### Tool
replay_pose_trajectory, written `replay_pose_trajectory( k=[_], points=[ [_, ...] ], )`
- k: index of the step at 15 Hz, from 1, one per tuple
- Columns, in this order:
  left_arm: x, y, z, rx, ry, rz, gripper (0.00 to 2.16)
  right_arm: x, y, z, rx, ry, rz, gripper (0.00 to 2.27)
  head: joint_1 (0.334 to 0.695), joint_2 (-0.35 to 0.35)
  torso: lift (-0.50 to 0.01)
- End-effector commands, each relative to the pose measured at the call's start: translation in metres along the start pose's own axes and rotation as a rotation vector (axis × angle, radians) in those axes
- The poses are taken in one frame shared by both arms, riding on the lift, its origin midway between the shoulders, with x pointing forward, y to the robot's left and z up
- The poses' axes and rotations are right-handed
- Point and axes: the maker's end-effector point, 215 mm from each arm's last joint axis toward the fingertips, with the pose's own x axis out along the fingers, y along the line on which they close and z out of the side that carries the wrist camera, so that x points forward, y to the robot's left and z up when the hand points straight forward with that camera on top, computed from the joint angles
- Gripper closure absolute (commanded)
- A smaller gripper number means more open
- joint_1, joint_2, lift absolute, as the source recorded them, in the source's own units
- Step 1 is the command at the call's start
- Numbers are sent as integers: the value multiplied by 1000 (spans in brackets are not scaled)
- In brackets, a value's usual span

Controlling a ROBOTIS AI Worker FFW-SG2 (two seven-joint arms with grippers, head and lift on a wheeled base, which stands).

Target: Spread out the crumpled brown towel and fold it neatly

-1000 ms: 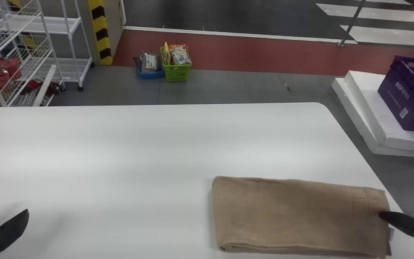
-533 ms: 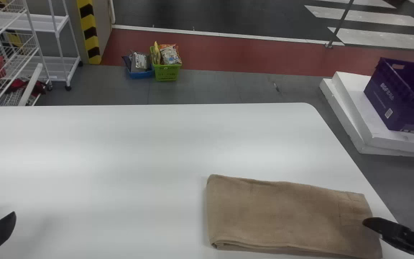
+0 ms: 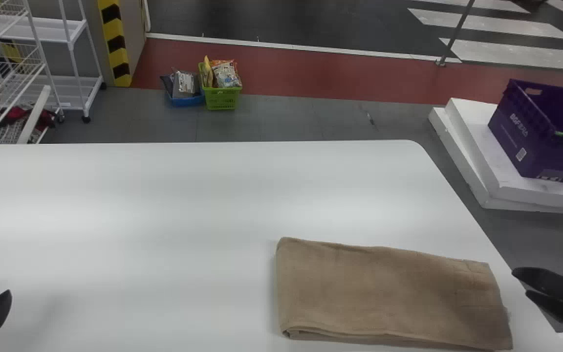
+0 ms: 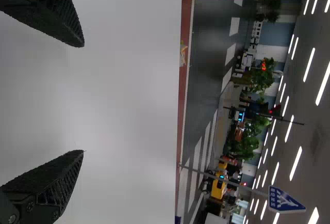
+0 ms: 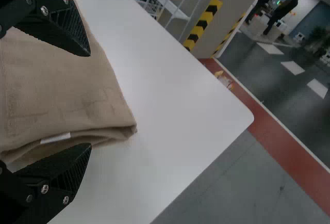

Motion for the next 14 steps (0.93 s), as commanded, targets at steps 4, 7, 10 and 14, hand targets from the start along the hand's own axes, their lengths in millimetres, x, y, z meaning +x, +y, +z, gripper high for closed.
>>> replay_pose_trajectory(
  k=[4,7,10,14],
  points=[
    [-2,0,0,-1,0,3,73,10,19,13,-17,-22,46,1328,695,-152,-128],
    [-3,0,-2,-3,2,3,73,25,-6,8,7,11,-38,1663,695,-152,-128],
    [-3,1,-3,-6,3,4,73,44,-17,-10,17,78,-79,1663,695,-154,-128],
    [-4,2,-4,-8,3,5,73,66,-28,-18,31,126,-122,1663,695,-131,-128]
  ],
)
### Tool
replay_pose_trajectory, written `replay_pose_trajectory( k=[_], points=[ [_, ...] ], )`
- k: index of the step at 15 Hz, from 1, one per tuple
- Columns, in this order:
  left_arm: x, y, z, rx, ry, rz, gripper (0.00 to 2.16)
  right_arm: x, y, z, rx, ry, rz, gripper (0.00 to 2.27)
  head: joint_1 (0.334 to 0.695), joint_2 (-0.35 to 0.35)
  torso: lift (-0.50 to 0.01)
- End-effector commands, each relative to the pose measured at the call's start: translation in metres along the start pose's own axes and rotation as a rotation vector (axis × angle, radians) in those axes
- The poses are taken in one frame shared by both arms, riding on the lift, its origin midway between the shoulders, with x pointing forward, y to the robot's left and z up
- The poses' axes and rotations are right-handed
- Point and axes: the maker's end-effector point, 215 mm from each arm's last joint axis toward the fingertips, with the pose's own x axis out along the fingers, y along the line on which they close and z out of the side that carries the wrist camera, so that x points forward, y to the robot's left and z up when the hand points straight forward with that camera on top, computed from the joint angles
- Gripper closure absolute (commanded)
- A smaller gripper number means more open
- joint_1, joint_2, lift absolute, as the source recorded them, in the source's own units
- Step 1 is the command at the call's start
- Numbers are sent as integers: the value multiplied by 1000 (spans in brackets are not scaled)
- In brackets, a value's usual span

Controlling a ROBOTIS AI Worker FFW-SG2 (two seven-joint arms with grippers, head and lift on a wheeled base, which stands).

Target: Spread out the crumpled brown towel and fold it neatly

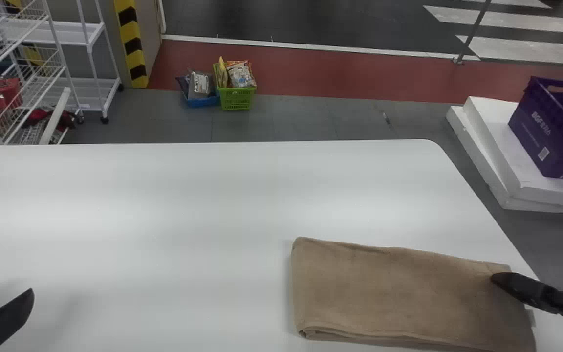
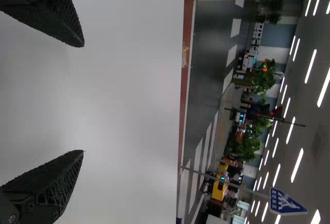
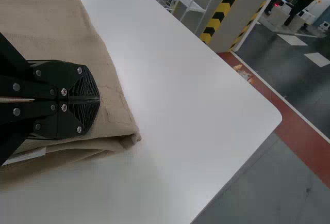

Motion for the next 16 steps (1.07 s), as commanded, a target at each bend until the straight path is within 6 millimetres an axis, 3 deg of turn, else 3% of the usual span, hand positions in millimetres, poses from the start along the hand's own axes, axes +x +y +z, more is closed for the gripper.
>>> replay_pose_trajectory(
  k=[1,10,11,14,15,16],
  points=[
    [-1,2,0,-4,-4,4,73,10,-7,3,6,19,-36,1663,695,-129,-128],
    [-3,2,3,0,-10,3,73,29,-39,-14,88,86,-90,1663,695,-131,-128],
    [-3,2,4,1,-11,2,73,27,-39,-12,97,78,-82,1663,695,-131,-128],
    [-6,2,4,5,-9,3,73,16,-14,0,125,14,56,1659,695,-133,-128],
    [-6,2,4,5,-9,3,73,6,-16,4,112,-5,45,1656,695,-132,-128],
    [-7,2,3,5,-8,5,73,-3,-18,8,101,-27,36,1433,695,-131,-128]
  ],
)
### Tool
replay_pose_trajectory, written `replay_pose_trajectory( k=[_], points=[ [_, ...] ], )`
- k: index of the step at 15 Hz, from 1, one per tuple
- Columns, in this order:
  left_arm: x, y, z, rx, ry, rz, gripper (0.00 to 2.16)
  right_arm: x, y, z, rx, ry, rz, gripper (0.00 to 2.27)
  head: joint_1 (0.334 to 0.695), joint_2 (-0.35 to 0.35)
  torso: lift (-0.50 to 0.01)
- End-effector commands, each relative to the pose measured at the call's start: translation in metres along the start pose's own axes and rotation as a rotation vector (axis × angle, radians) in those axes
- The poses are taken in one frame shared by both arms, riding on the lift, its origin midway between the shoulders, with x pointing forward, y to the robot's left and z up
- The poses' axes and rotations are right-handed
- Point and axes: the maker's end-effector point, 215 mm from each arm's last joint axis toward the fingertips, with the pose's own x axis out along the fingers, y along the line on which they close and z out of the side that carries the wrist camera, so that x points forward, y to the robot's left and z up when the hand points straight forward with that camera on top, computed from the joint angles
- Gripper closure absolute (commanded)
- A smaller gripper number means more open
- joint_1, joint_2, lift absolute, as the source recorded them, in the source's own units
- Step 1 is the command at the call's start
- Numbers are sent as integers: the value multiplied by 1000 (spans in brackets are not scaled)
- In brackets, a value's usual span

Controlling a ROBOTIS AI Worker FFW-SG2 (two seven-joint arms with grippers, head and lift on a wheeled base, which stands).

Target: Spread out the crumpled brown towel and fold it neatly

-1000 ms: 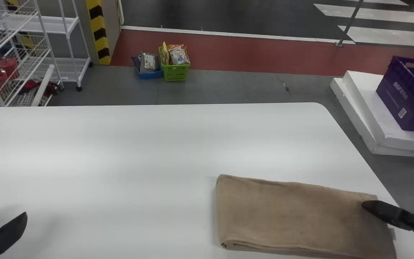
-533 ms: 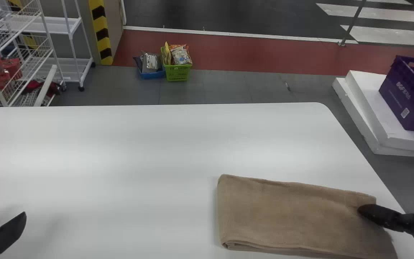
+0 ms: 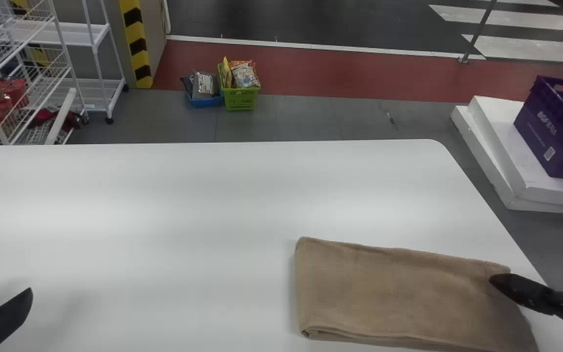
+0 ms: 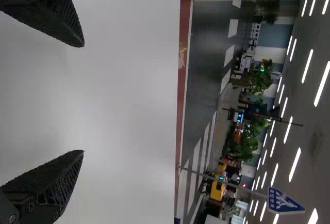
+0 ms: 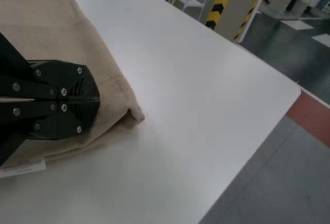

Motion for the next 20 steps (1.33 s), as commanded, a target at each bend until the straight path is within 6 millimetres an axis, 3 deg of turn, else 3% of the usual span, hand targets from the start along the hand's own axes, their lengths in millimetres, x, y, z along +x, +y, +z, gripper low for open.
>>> replay_pose_trajectory(
  k=[1,2,3,4,8,15,20],
  points=[
    [0,-1,-1,-3,0,0,73,-21,-1,9,-15,-48,-3,1045,695,-133,-128],
    [1,-1,0,-2,-1,0,73,-32,1,16,-28,-72,-2,768,695,-145,-128],
    [2,-2,-2,-2,2,0,73,-40,-4,11,-40,-64,-18,518,695,-154,-128],
    [2,-2,-2,-1,4,-1,73,-45,-6,8,-52,-60,-30,454,695,-161,-128],
    [1,-2,-2,-1,4,-1,73,-55,-17,0,-57,-51,-65,458,695,-194,-128],
    [0,0,-4,-6,5,-2,73,-21,-18,-28,-88,51,-115,539,695,-160,-128],
    [-1,1,-5,-7,5,2,73,-28,-19,-16,-98,27,-125,539,695,-145,-128]
  ],
)
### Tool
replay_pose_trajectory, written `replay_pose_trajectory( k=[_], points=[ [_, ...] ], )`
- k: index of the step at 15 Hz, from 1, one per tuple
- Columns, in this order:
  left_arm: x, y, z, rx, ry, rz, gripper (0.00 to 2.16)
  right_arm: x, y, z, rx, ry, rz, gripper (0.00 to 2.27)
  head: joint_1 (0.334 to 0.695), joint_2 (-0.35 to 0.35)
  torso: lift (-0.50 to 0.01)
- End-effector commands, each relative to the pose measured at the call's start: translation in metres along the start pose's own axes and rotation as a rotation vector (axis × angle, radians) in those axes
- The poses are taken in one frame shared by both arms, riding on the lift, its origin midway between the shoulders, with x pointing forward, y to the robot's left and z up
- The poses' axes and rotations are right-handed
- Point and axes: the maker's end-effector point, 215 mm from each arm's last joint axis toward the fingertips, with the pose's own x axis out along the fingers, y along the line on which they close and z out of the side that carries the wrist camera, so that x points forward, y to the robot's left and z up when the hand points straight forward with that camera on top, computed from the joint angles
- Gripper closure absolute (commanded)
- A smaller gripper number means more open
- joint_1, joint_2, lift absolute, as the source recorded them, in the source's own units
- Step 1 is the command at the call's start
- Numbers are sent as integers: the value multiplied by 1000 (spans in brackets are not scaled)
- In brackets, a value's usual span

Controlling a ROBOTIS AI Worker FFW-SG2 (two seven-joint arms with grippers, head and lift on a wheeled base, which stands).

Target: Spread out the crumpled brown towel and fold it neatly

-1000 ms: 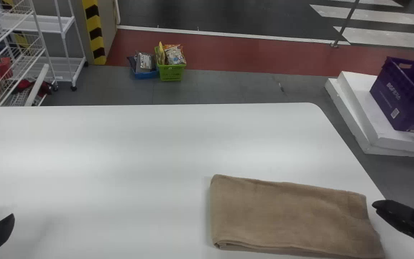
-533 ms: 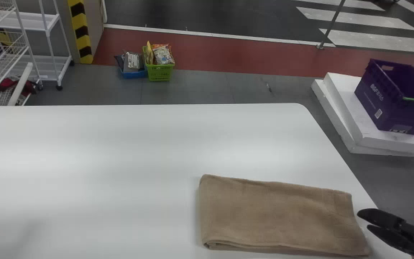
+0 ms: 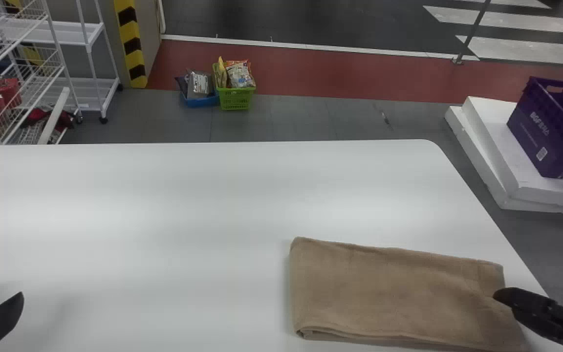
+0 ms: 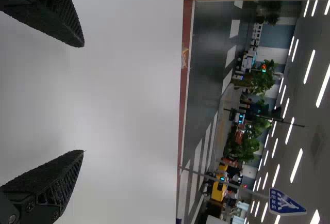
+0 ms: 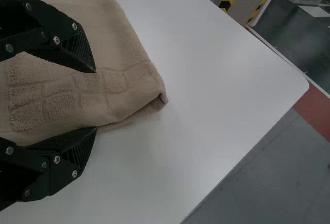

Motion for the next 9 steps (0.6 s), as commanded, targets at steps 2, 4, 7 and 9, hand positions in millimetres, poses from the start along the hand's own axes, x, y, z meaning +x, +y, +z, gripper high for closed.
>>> replay_pose_trajectory(
  k=[2,4,7,9],
  points=[
    [1,-1,-1,-3,0,0,73,-9,-6,9,-12,-13,-26,539,695,-151,-128],
    [1,-1,-1,-3,0,0,73,-10,-10,10,-16,-9,-41,539,695,-166,-128],
    [1,-1,-1,-3,0,0,73,-4,-12,8,-18,5,-55,539,695,-174,-128],
    [1,-1,-1,-3,0,-1,73,4,-11,1,-22,30,-62,539,695,-174,-128]
  ],
)
